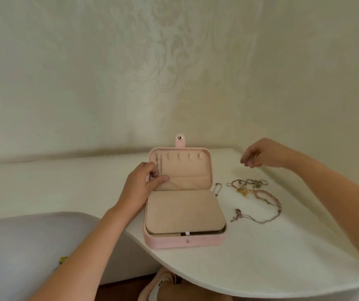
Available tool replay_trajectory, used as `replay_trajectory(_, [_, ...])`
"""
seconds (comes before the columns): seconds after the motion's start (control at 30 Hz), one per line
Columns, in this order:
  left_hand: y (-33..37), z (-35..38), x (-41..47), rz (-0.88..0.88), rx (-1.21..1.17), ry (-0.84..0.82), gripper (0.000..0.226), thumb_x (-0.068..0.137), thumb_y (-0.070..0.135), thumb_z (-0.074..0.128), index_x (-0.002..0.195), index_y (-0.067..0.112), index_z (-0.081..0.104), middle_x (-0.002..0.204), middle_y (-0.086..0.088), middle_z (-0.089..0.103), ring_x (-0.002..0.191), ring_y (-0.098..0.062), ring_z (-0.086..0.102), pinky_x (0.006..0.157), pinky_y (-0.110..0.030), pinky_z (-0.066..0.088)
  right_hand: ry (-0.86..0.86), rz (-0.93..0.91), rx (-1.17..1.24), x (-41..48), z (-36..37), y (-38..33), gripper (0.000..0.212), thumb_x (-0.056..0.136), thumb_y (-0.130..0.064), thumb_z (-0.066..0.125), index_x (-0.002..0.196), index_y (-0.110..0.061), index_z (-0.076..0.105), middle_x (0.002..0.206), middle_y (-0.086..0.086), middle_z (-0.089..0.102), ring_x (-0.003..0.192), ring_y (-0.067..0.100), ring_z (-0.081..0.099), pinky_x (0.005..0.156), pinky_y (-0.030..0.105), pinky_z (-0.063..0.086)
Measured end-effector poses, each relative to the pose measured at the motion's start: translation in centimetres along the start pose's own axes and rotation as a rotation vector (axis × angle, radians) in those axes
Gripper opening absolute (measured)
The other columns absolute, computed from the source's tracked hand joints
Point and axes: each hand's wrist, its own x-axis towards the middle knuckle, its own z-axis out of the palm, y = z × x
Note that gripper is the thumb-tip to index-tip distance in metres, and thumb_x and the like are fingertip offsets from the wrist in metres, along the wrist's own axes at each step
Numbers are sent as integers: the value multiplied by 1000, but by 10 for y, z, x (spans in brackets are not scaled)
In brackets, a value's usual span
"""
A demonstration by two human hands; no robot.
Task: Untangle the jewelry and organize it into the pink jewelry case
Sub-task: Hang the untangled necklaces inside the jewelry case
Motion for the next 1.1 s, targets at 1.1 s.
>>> replay_trajectory(1.1, [7,11,-1,-79,54,85,54,88,27,67,52,15,29,53,2,27,50,-11,27,50,-22,22,-63,190,-269,-27,21,61,36,77,13,57,89,-18,68,90,1,66,68,5,59,61,15,45])
